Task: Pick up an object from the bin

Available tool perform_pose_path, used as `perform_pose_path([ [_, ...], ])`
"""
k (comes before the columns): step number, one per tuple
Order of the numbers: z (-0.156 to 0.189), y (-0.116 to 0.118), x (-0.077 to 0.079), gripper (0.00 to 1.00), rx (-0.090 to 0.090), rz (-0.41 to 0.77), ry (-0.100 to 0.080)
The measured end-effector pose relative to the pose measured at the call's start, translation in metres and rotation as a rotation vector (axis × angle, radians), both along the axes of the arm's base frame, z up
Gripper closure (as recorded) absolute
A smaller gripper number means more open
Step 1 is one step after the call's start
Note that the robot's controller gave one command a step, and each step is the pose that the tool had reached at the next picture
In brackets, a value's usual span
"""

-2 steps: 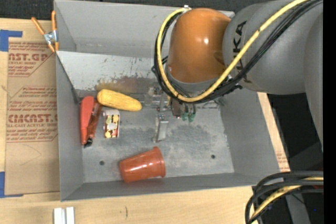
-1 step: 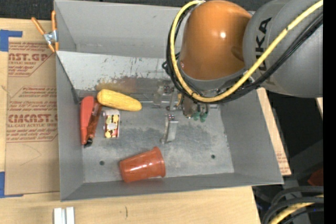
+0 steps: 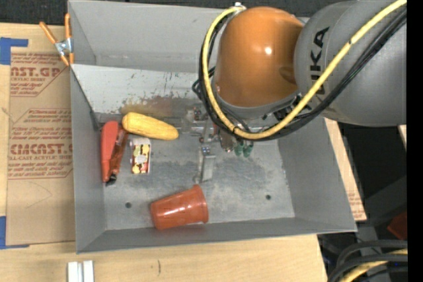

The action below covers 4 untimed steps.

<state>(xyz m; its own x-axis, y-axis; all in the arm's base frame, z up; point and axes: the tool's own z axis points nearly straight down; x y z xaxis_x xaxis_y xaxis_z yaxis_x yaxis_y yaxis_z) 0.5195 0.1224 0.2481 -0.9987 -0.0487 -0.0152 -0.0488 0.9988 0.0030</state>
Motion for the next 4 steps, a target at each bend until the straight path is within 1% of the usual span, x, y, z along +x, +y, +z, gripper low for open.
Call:
perform_pose_path([
  [1,-0.043,0.012,-0.004,0.0,-0.003,0.051,0.022],
  [2,-0.068,0.015,-0.014,0.0,0.002,-0.175,0.013],
  [3,-0.053,0.009,-0.023,0.0,-0.003,-0.024,0.021],
  [4,-0.074,-0.013,-0.022,0.0,0.002,0.052,0.002],
])
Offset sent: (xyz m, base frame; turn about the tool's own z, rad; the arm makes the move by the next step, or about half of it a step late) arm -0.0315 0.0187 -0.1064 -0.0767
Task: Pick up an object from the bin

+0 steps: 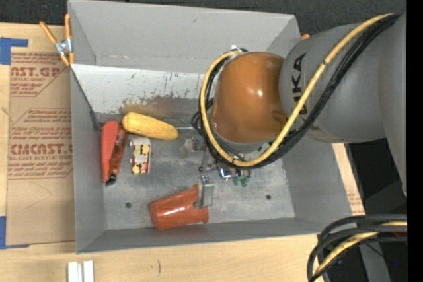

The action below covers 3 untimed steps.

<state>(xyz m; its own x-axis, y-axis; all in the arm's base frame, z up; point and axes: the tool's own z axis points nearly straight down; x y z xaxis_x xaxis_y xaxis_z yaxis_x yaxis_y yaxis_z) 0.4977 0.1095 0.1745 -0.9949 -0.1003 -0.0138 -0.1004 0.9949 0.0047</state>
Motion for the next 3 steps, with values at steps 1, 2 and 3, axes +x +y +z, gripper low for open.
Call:
perform_pose_path([
  [1,-0.052,-0.004,-0.003,0.0,-0.004,-0.032,0.017],
  [2,-0.1,-0.005,-0.004,1.0,-0.001,0.275,0.007],
  [3,-0.1,-0.005,-0.004,1.0,-0.001,0.275,0.006],
])
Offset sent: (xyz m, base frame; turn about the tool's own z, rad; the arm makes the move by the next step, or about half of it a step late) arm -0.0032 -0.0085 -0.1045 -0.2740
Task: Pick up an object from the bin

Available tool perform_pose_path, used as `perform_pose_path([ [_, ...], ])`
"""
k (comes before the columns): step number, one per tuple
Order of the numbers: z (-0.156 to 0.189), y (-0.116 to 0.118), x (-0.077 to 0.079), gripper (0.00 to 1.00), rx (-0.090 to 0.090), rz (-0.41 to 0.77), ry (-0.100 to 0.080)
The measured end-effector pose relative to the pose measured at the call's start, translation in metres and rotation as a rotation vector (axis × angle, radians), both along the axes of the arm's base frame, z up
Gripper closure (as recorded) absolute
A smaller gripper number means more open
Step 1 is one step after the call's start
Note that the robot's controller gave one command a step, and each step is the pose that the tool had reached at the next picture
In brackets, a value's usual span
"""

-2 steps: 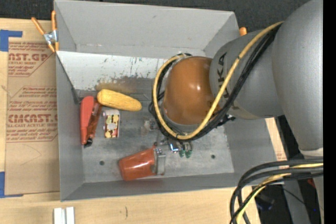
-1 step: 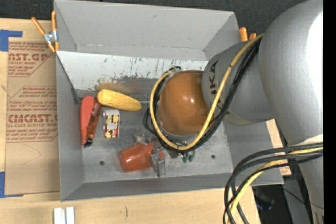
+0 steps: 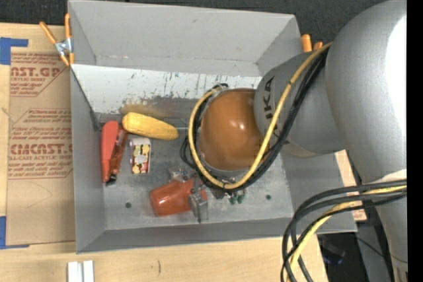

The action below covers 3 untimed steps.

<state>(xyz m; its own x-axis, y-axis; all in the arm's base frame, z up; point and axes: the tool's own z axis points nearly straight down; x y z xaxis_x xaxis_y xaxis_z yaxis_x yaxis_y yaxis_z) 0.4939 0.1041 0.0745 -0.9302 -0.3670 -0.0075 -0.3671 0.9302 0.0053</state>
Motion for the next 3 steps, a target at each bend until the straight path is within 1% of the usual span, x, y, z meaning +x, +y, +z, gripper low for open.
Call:
perform_pose_path([
  [1,0.041,-0.001,-0.005,1.0,-0.001,-0.015,0.002],
  [2,0.11,-0.008,-0.004,1.0,-0.001,-0.028,0.002],
  [3,0.144,-0.019,-0.005,1.0,0.0,-0.012,-0.001],
])
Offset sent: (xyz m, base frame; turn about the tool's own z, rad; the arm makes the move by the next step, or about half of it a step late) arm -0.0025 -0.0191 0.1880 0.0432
